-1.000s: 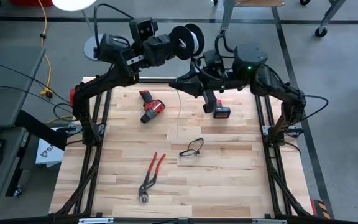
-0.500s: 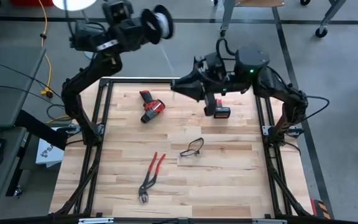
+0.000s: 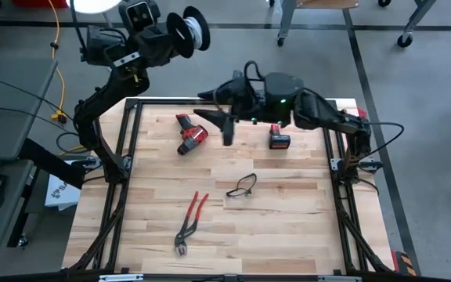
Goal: Coil cords
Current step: Coil the white wire onto the black spool
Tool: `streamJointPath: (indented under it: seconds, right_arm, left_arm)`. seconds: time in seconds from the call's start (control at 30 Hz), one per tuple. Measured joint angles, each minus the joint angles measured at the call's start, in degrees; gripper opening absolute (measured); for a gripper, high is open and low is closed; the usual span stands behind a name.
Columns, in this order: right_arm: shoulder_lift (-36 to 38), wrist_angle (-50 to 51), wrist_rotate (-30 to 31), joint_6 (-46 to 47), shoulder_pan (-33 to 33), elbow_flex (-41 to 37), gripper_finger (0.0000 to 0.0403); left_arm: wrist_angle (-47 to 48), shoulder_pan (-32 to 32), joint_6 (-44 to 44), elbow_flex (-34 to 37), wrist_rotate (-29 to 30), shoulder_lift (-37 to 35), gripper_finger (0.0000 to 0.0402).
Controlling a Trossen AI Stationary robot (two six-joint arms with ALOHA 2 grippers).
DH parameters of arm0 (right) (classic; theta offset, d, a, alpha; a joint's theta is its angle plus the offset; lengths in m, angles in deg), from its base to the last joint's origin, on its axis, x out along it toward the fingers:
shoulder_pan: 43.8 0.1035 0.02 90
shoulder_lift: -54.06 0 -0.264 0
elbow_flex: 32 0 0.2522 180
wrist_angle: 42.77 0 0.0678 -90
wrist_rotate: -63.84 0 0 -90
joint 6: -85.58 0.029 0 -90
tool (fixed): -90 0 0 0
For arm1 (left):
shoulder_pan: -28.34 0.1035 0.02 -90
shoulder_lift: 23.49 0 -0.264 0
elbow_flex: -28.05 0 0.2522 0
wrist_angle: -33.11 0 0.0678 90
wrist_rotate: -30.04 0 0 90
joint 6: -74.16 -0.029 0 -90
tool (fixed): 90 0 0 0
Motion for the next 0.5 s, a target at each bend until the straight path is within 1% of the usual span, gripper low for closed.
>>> streamJointPath:
  seconds: [0.1,0.3,0.37,0.5]
  right_arm:
    - [-0.5,0.3,6.0,-4.6,0.6,-0.1,0.0207]
    - [-0.1,-0.6,11.0,-9.0,1.5,0.0,0.0207]
    - [-0.2,-0.6,11.2,-9.7,1.7,0.0,0.0207]
    - [-0.8,-2.1,8.4,-6.9,1.1,0.1,0.0207]
  left_arm:
    - [0.3,0.0,0.0,0.1,0.0,0.0,0.0000]
    - [0.0,0.0,-0.8,0.1,0.0,-1.6,0.0000]
    - [0.1,0.0,-1.4,0.1,0.0,-1.8,0.0000]
    - [0.2,0.0,-2.4,0.1,0.4,-2.0,0.0000]
